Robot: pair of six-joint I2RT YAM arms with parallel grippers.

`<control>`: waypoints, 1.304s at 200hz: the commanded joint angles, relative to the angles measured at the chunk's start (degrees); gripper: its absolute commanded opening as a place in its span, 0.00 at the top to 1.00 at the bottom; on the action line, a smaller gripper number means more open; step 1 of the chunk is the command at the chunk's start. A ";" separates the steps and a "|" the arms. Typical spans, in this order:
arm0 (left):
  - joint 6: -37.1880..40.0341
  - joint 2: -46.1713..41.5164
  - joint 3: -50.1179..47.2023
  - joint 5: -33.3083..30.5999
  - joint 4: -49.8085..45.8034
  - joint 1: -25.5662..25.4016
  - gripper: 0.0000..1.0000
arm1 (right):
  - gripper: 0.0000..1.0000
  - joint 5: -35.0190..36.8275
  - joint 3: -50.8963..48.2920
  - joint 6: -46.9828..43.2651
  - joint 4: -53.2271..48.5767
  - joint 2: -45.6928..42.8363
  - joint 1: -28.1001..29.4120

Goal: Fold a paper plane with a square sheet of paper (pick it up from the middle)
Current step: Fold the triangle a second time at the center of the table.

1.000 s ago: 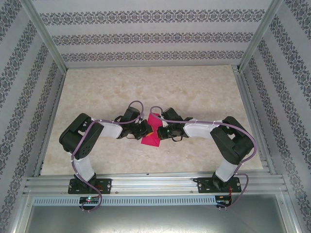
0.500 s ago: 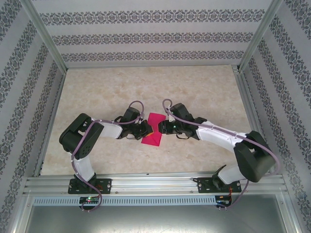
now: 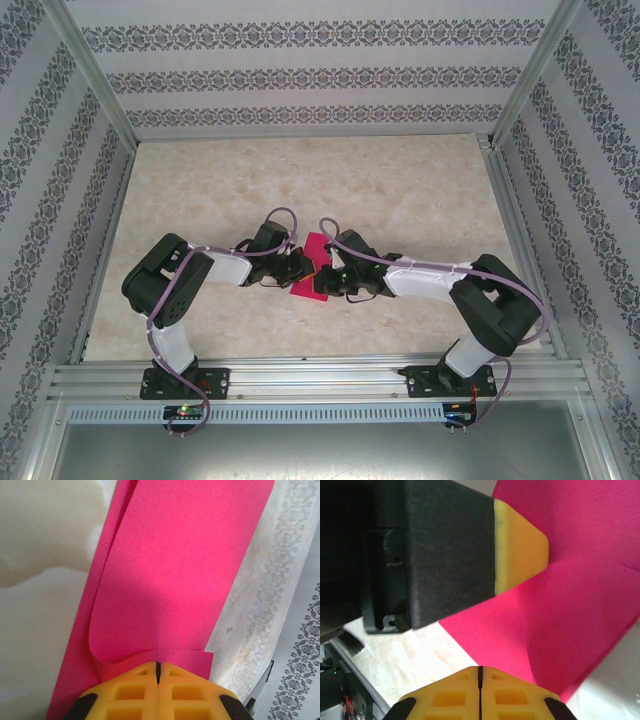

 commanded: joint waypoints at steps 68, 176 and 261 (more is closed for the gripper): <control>3.13 1.09 -0.29 1.09 -4.69 -0.94 1.00 | 0.92 0.89 4.14 0.56 -3.62 4.98 -0.60; 4.03 1.00 0.57 1.49 -6.11 -1.47 1.00 | 0.90 1.12 0.90 -0.22 -3.77 5.68 -0.83; 3.94 1.04 0.27 0.83 -6.38 -1.51 1.00 | 0.89 2.05 1.19 -2.03 -7.33 2.70 -0.97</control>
